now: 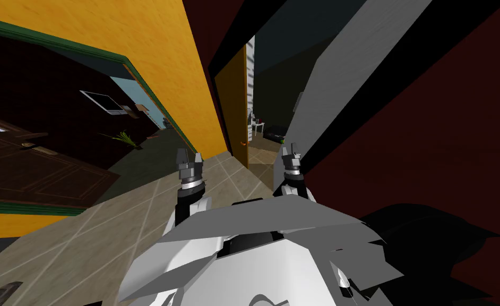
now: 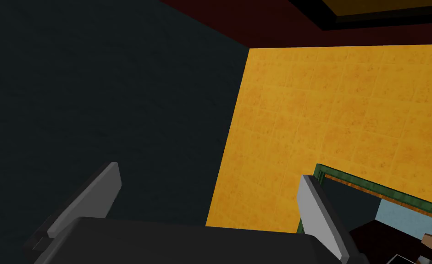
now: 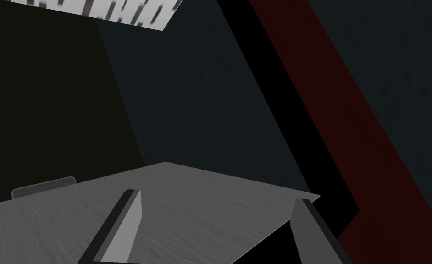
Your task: Push the door open
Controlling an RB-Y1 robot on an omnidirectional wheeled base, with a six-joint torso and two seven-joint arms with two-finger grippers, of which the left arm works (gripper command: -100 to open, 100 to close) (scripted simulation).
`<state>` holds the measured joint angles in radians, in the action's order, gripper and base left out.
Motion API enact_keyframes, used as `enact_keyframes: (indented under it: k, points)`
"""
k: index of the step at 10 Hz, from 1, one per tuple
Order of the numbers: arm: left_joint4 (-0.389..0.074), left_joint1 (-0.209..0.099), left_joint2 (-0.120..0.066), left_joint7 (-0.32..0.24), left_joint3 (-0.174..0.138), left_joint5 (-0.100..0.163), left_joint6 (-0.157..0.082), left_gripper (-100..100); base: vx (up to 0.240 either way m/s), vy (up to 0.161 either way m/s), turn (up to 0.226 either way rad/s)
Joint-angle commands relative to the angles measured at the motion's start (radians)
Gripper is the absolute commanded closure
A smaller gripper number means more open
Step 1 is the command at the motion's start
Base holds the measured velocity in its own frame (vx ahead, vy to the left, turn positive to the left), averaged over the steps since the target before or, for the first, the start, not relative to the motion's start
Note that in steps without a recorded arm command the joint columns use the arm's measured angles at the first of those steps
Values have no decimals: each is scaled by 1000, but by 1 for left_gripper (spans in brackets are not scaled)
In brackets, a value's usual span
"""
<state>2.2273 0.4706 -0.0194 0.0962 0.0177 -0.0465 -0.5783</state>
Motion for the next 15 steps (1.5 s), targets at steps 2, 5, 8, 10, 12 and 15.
enact_keyframes:
  k: [2, 5, 8, 10, 12, 15]
  points:
    - [-52, -20, -14, 0, 16, 9, -7, -100, 69, 58, -91]
    - [-121, -48, -29, -1, 38, 20, -16, -100, 135, 38, -87]
    - [-198, -78, -41, -2, 61, 33, -25, -100, 140, 70, -99]
    - [-232, -91, -46, -2, 72, 39, -30, -100, 82, 59, -57]
    - [-268, -105, -51, -2, 83, 45, -34, -100, 75, 54, -72]
    - [-348, -137, -60, -3, 108, 59, -45, -100, 94, 53, -86]
